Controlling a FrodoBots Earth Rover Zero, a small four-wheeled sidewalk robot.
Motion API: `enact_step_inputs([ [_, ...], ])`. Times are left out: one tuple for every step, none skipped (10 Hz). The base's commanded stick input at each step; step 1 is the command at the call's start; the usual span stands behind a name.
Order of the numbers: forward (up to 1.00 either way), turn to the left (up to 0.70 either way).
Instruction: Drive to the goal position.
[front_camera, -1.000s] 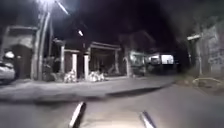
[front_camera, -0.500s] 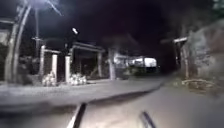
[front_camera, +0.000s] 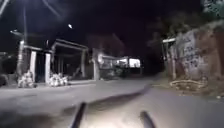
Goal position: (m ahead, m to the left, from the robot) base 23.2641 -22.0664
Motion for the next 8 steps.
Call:
enact_step_inputs([
  [1.0, 0.02],
  [1.0, 0.02],
  [1.0, 0.02],
  [1.0, 0.02],
  [1.0, 0.02],
  [1.0, 0.02],
  [1.0, 0.02],
  [1.0, 0.02],
])
